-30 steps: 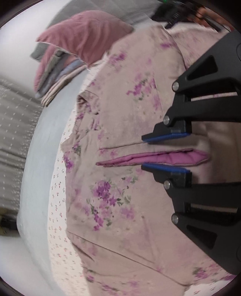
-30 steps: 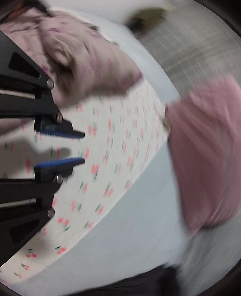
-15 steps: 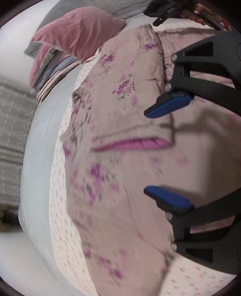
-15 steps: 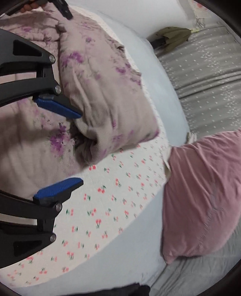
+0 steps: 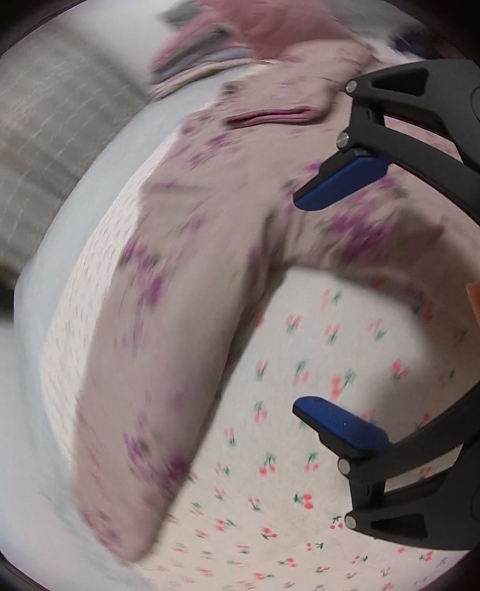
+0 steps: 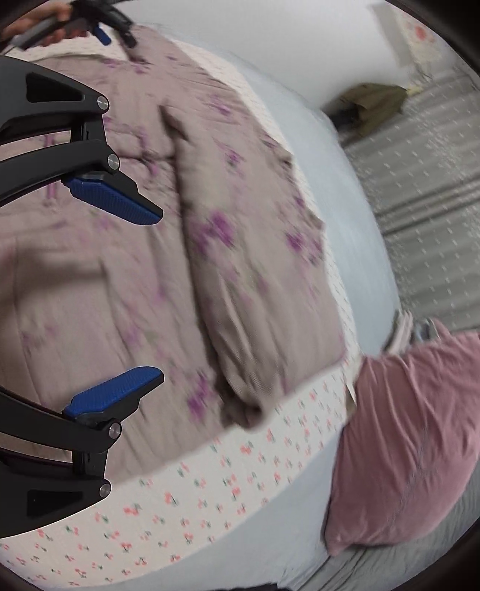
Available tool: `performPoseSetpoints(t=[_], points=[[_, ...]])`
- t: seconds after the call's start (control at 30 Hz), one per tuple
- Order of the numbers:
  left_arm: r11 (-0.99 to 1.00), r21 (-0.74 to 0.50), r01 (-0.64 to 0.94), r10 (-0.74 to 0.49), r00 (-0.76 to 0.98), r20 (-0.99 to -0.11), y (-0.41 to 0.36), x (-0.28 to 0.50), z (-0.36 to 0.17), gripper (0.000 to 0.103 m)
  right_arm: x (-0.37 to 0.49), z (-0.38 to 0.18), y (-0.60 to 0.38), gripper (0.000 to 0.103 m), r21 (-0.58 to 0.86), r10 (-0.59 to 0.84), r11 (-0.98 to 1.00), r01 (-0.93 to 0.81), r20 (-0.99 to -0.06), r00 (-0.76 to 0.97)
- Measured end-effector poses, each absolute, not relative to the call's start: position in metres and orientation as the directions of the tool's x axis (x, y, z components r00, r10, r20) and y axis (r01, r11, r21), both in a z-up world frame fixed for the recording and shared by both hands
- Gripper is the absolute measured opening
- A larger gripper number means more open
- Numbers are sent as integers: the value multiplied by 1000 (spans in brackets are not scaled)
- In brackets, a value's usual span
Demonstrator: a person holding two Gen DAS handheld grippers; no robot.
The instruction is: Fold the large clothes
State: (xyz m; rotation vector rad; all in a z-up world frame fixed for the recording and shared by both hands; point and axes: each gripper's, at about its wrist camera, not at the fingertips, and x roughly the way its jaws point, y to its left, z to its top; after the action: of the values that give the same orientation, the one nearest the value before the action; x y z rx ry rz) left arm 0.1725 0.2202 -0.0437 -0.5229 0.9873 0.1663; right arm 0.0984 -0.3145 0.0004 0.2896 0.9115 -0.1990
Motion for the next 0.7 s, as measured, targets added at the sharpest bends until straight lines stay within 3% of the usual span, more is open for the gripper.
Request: performPoseSetpoints(t=[0.3, 0.57, 0.7], points=[[714, -478, -511, -2, 682, -732, 310, 173, -50, 100, 106, -11, -290, 80, 163, -37, 942, 293, -819, 573], [735, -363, -573, 137, 650, -748, 358, 190, -71, 100, 113, -14, -286, 80, 126, -67, 945, 300, -827, 558], [705, -452, -547, 103, 709, -698, 377, 194, -82, 100, 116, -13, -285, 80, 136, -57, 945, 298, -828, 558]])
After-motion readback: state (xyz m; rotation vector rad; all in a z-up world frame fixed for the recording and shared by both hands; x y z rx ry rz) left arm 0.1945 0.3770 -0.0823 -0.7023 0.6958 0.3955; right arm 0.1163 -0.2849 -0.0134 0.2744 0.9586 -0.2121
